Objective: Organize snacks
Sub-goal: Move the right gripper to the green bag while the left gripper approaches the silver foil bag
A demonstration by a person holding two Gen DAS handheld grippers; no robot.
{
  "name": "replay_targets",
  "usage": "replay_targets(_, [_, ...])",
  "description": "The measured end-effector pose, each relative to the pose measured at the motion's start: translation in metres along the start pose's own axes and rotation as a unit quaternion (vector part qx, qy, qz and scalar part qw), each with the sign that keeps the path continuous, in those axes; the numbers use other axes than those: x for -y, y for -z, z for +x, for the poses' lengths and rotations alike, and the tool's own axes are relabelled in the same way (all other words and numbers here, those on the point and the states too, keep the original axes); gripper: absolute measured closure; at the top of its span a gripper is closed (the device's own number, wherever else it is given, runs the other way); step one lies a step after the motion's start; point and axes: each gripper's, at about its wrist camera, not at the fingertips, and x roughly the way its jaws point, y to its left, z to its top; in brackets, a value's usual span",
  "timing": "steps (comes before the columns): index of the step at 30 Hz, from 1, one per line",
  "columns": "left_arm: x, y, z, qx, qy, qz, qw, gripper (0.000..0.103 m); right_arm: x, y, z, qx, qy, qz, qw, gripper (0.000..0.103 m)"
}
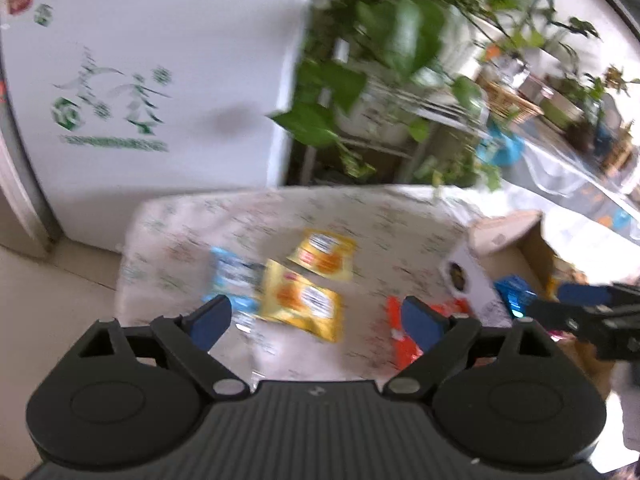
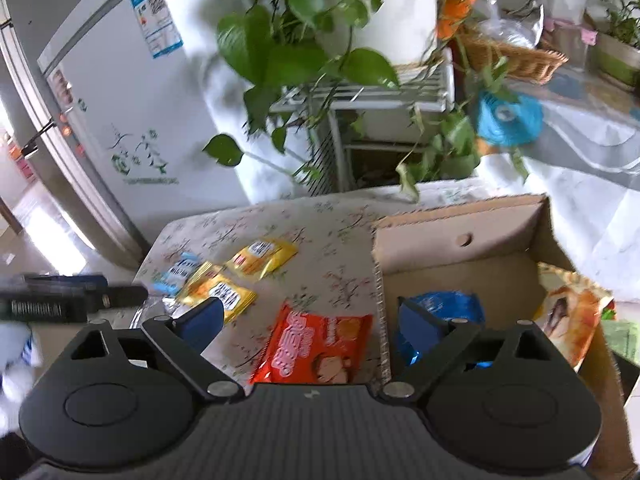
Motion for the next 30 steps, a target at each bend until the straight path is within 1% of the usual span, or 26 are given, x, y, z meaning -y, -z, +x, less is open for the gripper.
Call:
replay_targets(1, [-0.007, 0.0, 0.001, 0.002, -0.008, -0.003, 1.0, 0.01, -0.002, 0.001, 0.001, -0.003, -0.006, -0.002, 1.0, 0.005])
replay_targets(3, [-0.019, 0.0, 0.004, -0.003, -0.007, -0.019, 0.9998, 0.01, -0.008, 0.005, 0.002, -0.008, -0.017, -0.015, 1.0, 0.005])
replay_targets(8, [-0.047, 0.001, 0.013, -0.021, -0.01, -0.073, 0.9971, 0.01, -0.025, 0.024, 0.007, -0.03, -0.039, -0.071, 0.996, 0.005])
replay_targets(12, [-0.06, 0.001, 0.012, -0.025, 0.006, -0.098, 0.9948, 0.01, -0.034, 0.048, 0.016, -0.059, -0.049, -0.118, 0.99, 0.005])
replay_targets(14, [-0.061, 0.001, 0.008, -0.022, 0.014, -0.101, 0.9946, 0.01, -0.037, 0.059, 0.02, -0.073, -0.046, -0.138, 0.987, 0.005])
replay_targets(17, [-0.059, -0.001, 0.005, -0.017, 0.024, -0.097, 0.9948, 0.01, -0.04, 0.073, 0.028, -0.099, -0.048, -0.175, 0.978, 0.005])
replay_targets(20, [-0.056, -0.002, 0.004, -0.017, 0.031, -0.091, 0.9952, 0.01, -0.043, 0.082, 0.034, -0.114, -0.031, -0.209, 0.971, 0.005])
replay_targets(23, [-0.055, -0.002, 0.005, -0.019, 0.035, -0.089, 0.9952, 0.01, -0.044, 0.086, 0.039, -0.129, -0.026, -0.222, 0.966, 0.005])
replay_targets(25, [-0.056, -0.003, 0.005, -0.019, 0.032, -0.086, 0.9956, 0.01, -0.044, 0.09, 0.042, -0.141, -0.021, -0.229, 0.963, 0.005])
replay_targets(30, [-0.061, -0.004, 0.013, -0.027, 0.011, -0.073, 0.9969, 0.01, -0.046, 0.1, 0.057, -0.167, 0.013, -0.25, 0.954, 0.005])
